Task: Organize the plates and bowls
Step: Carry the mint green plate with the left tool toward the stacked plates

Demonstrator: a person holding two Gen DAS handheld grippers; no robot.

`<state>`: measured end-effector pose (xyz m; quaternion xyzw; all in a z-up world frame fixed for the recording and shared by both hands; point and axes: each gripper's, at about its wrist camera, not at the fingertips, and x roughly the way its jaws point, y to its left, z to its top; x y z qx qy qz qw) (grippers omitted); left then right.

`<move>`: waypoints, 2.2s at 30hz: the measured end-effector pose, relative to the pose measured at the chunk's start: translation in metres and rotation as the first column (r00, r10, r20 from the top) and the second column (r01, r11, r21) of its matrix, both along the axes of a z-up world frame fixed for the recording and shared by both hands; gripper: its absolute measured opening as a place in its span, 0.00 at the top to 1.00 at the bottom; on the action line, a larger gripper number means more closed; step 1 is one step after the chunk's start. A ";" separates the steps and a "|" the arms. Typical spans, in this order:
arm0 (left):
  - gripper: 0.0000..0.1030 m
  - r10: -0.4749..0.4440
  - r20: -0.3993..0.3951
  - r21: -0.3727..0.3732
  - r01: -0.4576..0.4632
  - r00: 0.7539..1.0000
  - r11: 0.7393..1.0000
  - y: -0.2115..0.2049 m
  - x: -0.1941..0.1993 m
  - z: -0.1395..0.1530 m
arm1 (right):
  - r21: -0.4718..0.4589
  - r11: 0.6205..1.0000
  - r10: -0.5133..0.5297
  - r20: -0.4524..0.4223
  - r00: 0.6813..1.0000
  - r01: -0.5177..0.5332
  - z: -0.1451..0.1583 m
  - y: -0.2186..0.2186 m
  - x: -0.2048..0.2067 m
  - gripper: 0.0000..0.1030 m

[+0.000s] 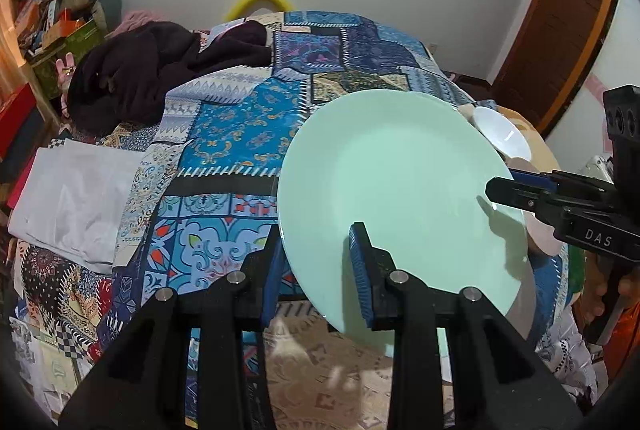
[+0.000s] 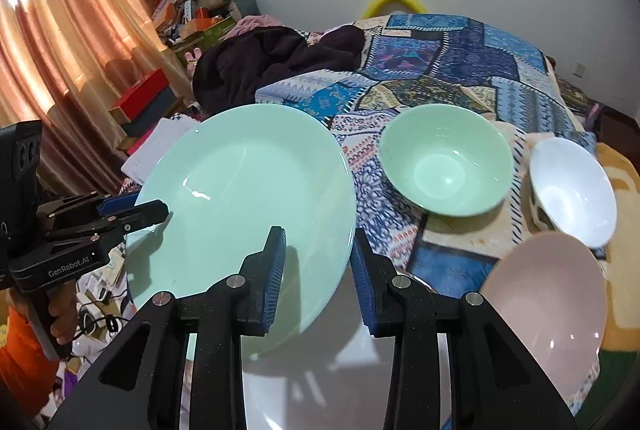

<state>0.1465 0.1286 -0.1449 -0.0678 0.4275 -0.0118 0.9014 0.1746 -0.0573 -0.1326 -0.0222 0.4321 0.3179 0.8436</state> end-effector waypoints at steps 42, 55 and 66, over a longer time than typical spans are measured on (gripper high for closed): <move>0.70 -0.135 -0.173 -0.038 0.130 0.976 0.991 -0.087 -0.014 -0.059 | -0.003 0.990 -0.137 -0.163 0.977 0.139 -0.056 -0.090 -0.054 0.70; 0.70 -0.133 -0.197 -0.012 0.133 0.971 0.991 -0.091 -0.001 -0.071 | -0.013 0.990 -0.143 -0.181 0.973 0.143 -0.062 -0.092 -0.053 0.70; 0.70 -0.118 -0.240 -0.004 0.120 0.964 0.993 -0.091 0.006 -0.087 | 0.004 0.991 -0.133 -0.191 0.973 0.136 -0.064 -0.093 -0.055 0.70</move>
